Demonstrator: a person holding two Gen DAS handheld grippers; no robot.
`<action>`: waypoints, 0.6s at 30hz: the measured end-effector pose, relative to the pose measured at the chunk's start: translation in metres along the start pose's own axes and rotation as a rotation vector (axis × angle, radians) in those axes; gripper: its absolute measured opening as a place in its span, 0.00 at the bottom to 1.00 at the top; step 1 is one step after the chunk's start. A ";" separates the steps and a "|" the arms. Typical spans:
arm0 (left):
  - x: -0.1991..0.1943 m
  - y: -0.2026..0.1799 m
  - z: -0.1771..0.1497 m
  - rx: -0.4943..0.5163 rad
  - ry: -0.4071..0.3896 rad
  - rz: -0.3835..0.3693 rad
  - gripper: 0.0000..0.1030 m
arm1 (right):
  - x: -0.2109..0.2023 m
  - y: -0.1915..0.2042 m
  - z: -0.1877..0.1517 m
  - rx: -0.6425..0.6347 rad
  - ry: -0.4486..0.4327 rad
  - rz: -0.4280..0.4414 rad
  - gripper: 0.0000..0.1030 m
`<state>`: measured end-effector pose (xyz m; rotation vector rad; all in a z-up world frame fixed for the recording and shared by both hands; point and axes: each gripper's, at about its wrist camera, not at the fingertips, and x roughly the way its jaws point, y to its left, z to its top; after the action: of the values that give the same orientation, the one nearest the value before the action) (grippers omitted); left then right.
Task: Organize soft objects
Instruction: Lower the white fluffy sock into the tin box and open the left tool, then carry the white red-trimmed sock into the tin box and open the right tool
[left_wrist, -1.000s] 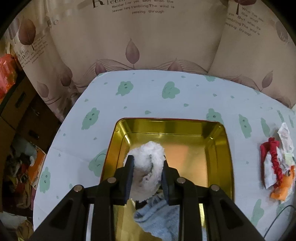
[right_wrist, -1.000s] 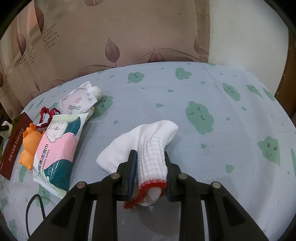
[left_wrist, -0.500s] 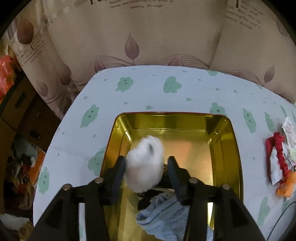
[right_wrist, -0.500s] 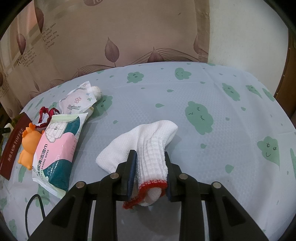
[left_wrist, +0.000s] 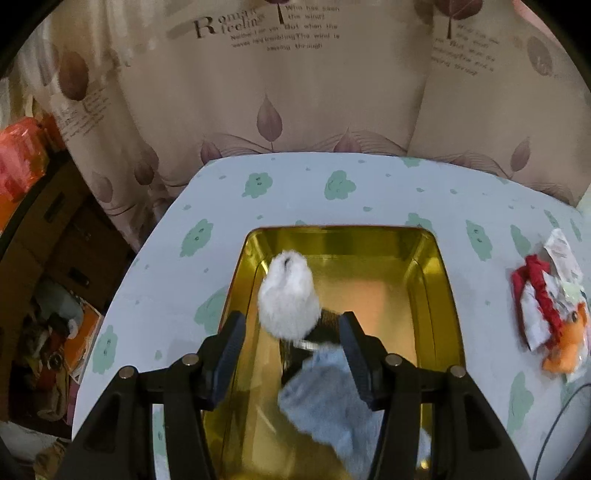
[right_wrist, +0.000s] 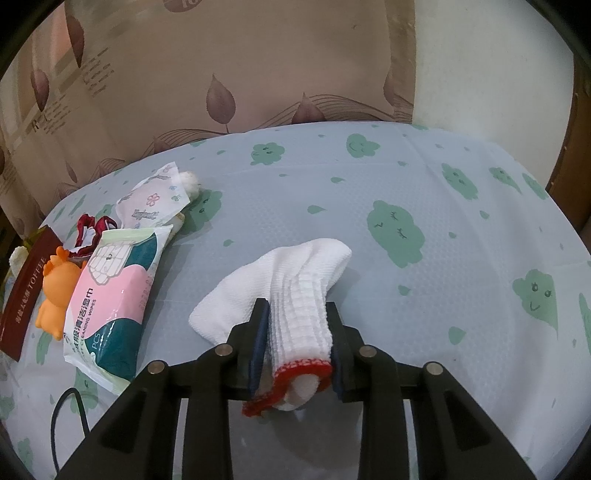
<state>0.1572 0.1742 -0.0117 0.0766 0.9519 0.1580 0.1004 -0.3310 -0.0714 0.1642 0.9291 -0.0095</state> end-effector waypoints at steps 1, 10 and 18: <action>-0.006 0.001 -0.006 -0.002 -0.009 0.000 0.52 | 0.000 -0.001 0.000 0.006 0.001 0.001 0.30; -0.053 0.033 -0.059 -0.061 -0.055 -0.003 0.52 | -0.002 0.000 -0.001 -0.011 -0.011 0.005 0.21; -0.061 0.078 -0.088 -0.178 -0.070 0.058 0.53 | -0.012 0.012 -0.003 -0.014 -0.041 -0.039 0.16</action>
<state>0.0430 0.2405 -0.0031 -0.0542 0.8626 0.2910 0.0916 -0.3200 -0.0617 0.1323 0.8908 -0.0425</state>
